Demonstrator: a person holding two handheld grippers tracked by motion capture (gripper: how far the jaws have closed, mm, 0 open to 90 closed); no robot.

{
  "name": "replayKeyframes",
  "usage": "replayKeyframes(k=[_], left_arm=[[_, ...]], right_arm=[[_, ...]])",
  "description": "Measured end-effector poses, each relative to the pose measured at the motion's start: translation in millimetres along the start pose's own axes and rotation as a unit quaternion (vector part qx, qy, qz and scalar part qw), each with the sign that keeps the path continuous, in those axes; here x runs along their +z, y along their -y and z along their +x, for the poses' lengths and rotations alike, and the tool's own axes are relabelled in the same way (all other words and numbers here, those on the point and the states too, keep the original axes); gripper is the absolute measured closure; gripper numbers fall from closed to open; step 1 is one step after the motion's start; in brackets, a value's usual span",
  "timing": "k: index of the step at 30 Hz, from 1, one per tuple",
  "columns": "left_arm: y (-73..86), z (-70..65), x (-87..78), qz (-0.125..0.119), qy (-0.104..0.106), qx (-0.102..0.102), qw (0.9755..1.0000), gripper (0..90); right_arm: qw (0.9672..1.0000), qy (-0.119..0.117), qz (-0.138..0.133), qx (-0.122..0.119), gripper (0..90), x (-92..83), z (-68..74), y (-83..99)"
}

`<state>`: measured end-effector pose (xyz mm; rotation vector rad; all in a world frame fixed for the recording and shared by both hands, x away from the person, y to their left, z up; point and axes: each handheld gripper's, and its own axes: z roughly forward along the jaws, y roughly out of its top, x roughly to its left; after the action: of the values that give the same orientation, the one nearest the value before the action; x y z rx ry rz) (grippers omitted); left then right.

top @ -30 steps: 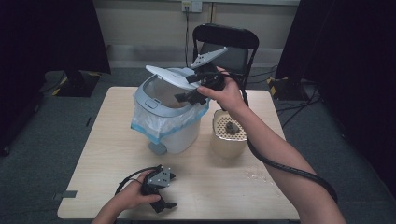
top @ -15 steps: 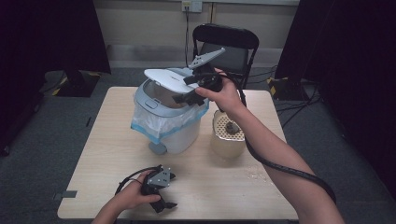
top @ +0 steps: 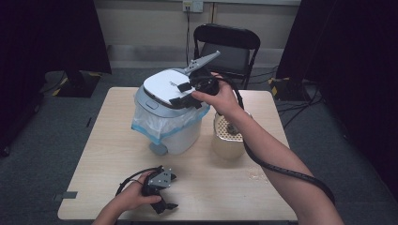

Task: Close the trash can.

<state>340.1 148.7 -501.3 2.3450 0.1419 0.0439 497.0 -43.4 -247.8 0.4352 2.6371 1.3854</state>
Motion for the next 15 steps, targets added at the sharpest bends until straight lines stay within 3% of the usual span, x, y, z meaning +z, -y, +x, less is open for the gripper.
replayKeyframes(k=[3,9,15], left_arm=[[-0.1,0.1,-0.1,0.001,0.000,0.000,1.0000,0.0],[-0.1,0.0,-0.2,0.001,0.000,0.000,1.0000,0.0],[0.0,0.0,0.0,0.000,0.000,0.000,1.0000,0.0]], right_arm=[[1.0000,0.004,0.007,0.004,45.3,1.8,-1.1,0.1],[0.9997,0.016,0.013,-0.012,48.1,6.5,-2.6,-0.8],[0.9996,0.023,0.007,-0.012,49.0,12.2,-6.6,-2.6]])
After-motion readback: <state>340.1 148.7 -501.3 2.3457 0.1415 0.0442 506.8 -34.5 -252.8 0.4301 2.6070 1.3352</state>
